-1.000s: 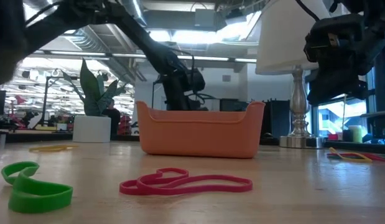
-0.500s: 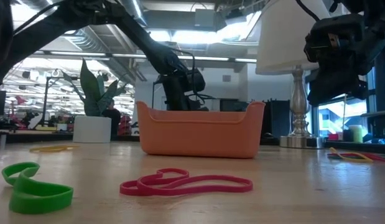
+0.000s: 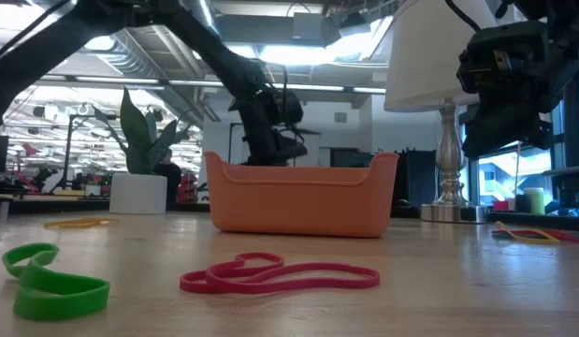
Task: Pick and place rubber bands into bin
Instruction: Put the black rubber band into the orange bin, then put the red rubber band into the orange bin
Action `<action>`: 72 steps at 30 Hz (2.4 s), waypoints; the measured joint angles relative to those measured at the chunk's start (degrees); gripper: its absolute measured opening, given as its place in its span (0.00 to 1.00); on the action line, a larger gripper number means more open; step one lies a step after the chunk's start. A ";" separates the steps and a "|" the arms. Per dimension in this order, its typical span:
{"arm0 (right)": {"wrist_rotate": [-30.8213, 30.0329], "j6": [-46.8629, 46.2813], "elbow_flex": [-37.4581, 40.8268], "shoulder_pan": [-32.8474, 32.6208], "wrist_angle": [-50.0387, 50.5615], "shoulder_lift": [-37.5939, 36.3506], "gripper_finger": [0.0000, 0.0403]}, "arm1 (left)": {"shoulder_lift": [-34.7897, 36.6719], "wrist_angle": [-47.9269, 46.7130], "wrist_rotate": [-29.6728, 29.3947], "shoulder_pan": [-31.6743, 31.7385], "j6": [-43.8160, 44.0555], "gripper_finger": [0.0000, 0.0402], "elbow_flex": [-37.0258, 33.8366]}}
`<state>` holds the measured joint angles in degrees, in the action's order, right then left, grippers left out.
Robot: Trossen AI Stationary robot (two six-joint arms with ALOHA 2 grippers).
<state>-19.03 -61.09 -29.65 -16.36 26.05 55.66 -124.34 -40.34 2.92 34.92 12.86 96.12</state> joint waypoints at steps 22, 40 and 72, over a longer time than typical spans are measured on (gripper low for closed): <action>-0.87 0.19 0.00 -0.02 0.02 0.00 0.14 | 16.57 -1.44 -0.45 -6.14 -9.47 0.00 0.04; -0.90 4.67 0.00 0.00 0.03 -0.02 0.14 | 22.63 -9.28 -3.83 -32.01 -9.70 0.00 -3.31; -0.85 2.94 0.00 0.00 -0.59 -0.02 0.14 | 22.17 13.29 -6.47 -36.13 1.51 0.27 -25.44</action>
<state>-19.88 -58.15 -29.65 -16.36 25.45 55.64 -102.17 -27.05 -3.55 -1.22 14.37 70.67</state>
